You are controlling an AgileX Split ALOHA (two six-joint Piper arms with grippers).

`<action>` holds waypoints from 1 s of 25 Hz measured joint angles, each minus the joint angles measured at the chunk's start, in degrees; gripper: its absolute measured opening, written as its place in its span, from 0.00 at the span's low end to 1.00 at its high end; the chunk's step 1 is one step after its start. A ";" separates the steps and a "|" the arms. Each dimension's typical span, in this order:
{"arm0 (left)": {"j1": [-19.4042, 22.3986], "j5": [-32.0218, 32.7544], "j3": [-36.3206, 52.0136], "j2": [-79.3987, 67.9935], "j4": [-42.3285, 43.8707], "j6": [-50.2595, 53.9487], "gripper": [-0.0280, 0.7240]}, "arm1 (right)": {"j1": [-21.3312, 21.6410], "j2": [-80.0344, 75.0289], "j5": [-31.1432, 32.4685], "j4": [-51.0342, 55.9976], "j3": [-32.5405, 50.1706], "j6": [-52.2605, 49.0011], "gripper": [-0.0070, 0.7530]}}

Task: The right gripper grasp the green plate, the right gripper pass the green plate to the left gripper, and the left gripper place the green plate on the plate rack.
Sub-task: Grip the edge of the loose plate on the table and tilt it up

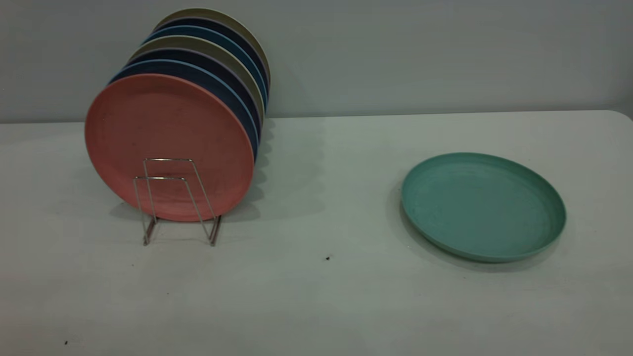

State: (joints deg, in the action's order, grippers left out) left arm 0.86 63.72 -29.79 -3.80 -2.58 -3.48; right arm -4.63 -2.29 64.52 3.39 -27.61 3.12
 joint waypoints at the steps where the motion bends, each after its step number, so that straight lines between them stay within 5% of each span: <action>1: 0.00 -0.73 -0.90 -2.65 0.00 0.00 0.66 | 0.00 -1.85 -0.60 0.00 -0.18 0.00 0.61; 9: 0.00 -7.15 -8.72 -27.54 -0.05 -1.39 0.74 | 0.00 -24.33 -8.59 2.46 -7.87 2.02 0.71; 18: 0.00 -20.98 -17.38 -48.00 -0.65 -3.68 0.74 | 0.00 -53.00 -20.34 11.23 -15.12 13.19 0.72; 25: -1.03 -27.13 -22.02 -62.49 -8.83 -13.46 0.74 | 0.00 -73.86 -26.73 21.32 -19.91 21.74 0.72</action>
State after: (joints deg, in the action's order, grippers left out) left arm -0.17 36.59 -51.81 -66.30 -11.40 -16.94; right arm -4.63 -76.15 37.79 24.71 -47.52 24.86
